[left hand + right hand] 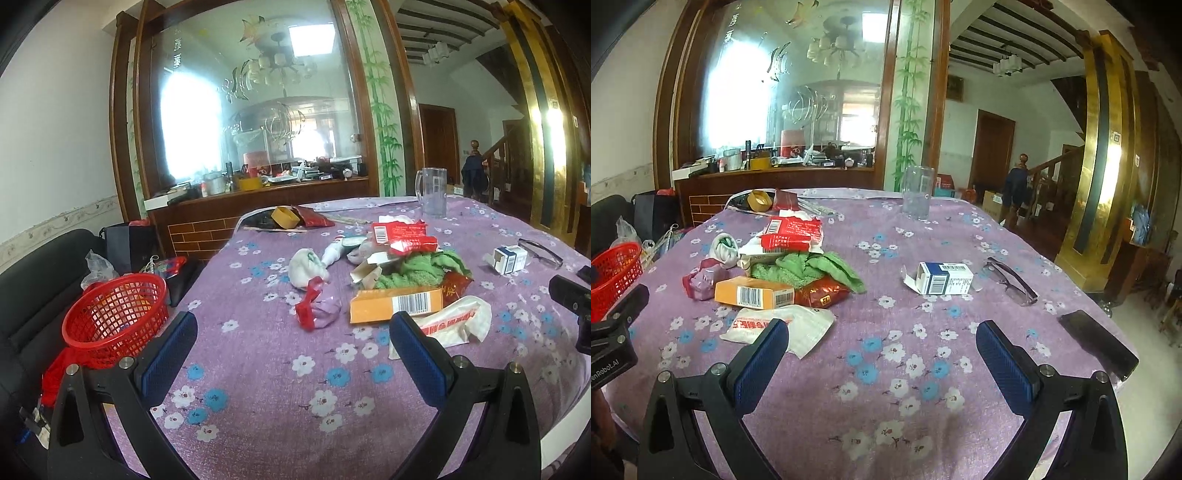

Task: Collect trash

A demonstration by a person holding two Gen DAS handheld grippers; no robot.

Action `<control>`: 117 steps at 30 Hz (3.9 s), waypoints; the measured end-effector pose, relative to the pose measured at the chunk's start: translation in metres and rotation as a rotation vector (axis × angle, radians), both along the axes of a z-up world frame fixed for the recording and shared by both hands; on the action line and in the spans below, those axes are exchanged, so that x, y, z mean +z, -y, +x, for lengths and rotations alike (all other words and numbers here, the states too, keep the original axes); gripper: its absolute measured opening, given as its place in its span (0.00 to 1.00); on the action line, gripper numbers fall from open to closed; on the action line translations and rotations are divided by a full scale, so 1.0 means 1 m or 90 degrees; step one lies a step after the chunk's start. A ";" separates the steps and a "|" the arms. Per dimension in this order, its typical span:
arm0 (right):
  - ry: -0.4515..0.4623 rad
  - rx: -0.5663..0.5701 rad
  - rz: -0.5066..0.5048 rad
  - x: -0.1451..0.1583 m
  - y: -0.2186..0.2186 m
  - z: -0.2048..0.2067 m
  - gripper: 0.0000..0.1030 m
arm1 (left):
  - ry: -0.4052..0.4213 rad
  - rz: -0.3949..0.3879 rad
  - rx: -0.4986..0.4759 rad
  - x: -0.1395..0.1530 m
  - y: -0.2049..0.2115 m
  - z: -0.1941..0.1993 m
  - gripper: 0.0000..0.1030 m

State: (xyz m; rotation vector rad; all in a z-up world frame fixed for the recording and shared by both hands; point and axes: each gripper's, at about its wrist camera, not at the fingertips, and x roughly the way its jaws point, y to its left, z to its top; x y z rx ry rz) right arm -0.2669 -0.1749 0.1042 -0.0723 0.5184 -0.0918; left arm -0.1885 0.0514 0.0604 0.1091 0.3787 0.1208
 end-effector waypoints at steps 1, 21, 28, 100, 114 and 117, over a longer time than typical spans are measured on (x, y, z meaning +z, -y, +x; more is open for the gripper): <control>0.000 -0.001 -0.001 0.000 -0.001 0.000 1.00 | -0.001 0.000 0.000 -0.001 0.000 0.000 1.00; -0.024 0.020 -0.010 -0.004 -0.016 0.005 1.00 | -0.018 -0.015 0.015 0.000 -0.014 0.001 1.00; -0.031 0.022 -0.010 -0.006 -0.019 0.007 1.00 | -0.023 -0.018 0.016 -0.002 -0.016 0.002 1.00; -0.287 0.311 0.342 -0.055 -0.009 0.096 0.40 | -0.346 -0.209 -0.071 -0.045 -0.058 0.146 0.41; -0.260 0.502 0.135 -0.024 -0.052 0.064 0.67 | -0.333 -0.216 -0.062 -0.046 -0.070 0.137 0.41; -0.271 0.555 0.085 -0.024 -0.069 0.067 0.70 | -0.325 -0.217 -0.061 -0.045 -0.070 0.136 0.41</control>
